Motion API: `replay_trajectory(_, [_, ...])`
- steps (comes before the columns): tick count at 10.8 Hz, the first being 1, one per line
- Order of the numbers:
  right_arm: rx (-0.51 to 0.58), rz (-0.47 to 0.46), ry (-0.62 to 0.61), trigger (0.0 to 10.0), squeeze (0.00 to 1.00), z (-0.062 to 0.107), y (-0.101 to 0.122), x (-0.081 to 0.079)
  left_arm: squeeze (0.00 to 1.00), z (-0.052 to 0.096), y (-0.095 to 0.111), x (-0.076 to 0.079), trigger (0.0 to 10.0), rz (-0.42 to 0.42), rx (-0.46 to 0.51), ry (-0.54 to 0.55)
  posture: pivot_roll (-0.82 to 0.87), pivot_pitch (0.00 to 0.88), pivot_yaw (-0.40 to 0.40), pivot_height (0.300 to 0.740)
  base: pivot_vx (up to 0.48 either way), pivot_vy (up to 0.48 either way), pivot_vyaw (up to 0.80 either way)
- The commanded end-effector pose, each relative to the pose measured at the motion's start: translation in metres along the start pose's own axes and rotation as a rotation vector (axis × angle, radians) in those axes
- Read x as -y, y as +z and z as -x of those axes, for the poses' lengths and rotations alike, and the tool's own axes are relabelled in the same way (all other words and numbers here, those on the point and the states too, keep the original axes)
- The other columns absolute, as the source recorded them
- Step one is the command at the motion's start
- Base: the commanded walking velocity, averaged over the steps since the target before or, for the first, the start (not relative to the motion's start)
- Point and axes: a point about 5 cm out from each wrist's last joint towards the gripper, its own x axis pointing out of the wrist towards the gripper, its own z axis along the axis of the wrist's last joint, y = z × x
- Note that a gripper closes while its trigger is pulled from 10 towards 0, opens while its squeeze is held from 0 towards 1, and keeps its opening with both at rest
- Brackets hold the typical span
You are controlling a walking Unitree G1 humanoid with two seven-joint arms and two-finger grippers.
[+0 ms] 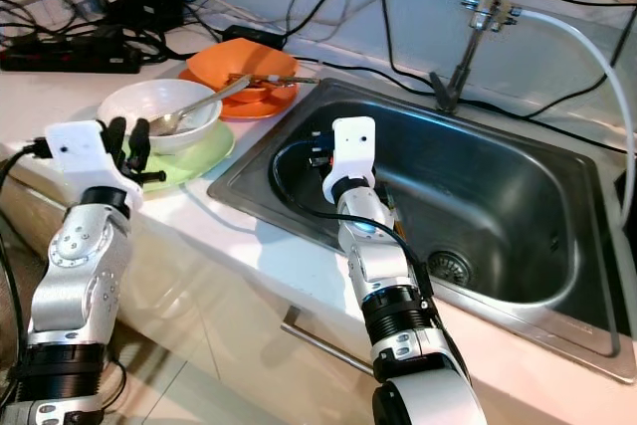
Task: Kitchen organization
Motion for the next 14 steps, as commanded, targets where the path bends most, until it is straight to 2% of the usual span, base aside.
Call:
replay_trajectory(1, [0.018, -0.002, -0.004, 10.0, 0.0, -0.002, 0.004, 0.003, 0.0, -0.003, 0.01, 0.021, 10.0, 0.029, 0.033, -0.089, 0.25, 0.0, -0.064, 0.74, 0.0, 0.0, 0.0])
replay_trajectory(3, [0.017, 0.001, -0.009, 10.0, 0.0, -0.002, 0.004, 0.004, 0.0, -0.005, 0.004, 0.044, 10.0, 0.069, 0.007, -0.165, 0.24, 0.0, -0.063, 0.74, 0.0, 0.0, 0.0])
replay_trajectory(5, [0.017, 0.003, -0.016, 10.0, 0.0, -0.002, 0.004, 0.006, 0.0, -0.006, -0.007, 0.049, 10.0, 0.095, -0.045, -0.182, 0.23, 0.004, -0.059, 0.74, 0.0, 0.0, 0.0])
replay_trajectory(11, [0.018, -0.001, -0.018, 10.0, 0.0, -0.002, 0.004, 0.006, 0.0, -0.004, -0.013, 0.038, 10.0, 0.092, -0.067, -0.138, 0.24, 0.009, -0.061, 0.74, 0.0, 0.0, 0.0])
replay_trajectory(14, [0.016, -0.001, -0.013, 10.0, 0.0, -0.002, 0.004, 0.005, 0.0, 0.001, -0.013, 0.023, 10.0, 0.09, -0.068, -0.081, 0.24, 0.009, -0.067, 0.74, 0.0, 0.0, 0.0])
